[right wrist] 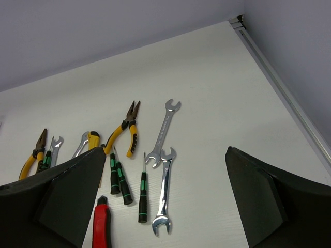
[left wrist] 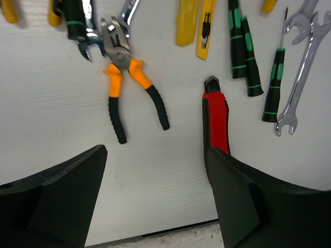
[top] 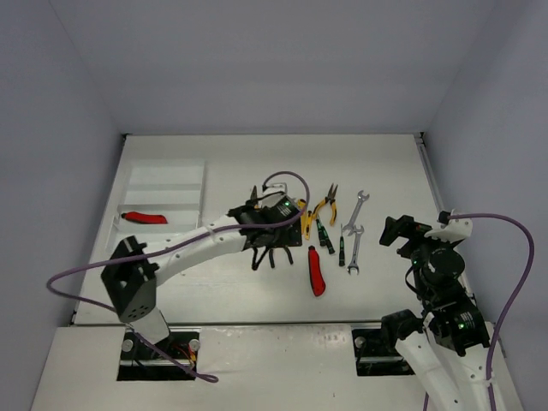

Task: Sort the tools into containers

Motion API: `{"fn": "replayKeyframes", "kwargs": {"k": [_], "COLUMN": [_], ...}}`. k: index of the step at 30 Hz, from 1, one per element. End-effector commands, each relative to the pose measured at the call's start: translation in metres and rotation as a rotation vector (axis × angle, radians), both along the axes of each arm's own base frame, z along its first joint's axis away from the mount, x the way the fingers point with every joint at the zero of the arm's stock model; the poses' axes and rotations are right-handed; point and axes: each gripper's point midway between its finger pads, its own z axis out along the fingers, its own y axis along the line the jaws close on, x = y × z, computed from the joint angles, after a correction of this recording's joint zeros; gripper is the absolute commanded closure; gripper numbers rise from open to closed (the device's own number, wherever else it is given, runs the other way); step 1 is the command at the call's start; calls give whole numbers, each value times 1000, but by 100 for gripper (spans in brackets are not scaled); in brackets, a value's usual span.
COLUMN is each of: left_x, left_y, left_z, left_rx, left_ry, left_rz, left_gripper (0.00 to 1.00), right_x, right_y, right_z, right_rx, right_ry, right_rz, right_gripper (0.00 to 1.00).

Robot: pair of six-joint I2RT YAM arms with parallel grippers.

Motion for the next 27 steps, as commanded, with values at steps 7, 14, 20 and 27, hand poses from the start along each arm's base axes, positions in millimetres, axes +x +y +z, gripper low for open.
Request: {"fn": "replayKeyframes", "kwargs": {"k": [7, 14, 20, 27], "left_x": [-8, -26, -31, -28], "left_y": [-86, -107, -100, -82], "left_z": [-38, -70, -91, -86], "left_rx": [-25, -4, 26, 41], "left_ry": [65, 124, 157, 132], "left_rz": [-16, -33, 8, 51], "left_gripper": [25, 26, 41, 80], "right_x": [0, -1, -1, -2], "right_y": [-4, -5, -4, -4], "right_z": [25, 26, 27, 28], "right_rx": [30, 33, 32, 34], "right_ry": [-102, -110, -111, -117], "right_rz": [-25, -27, -21, -23], "right_gripper": [0, 0, 0, 0]}}
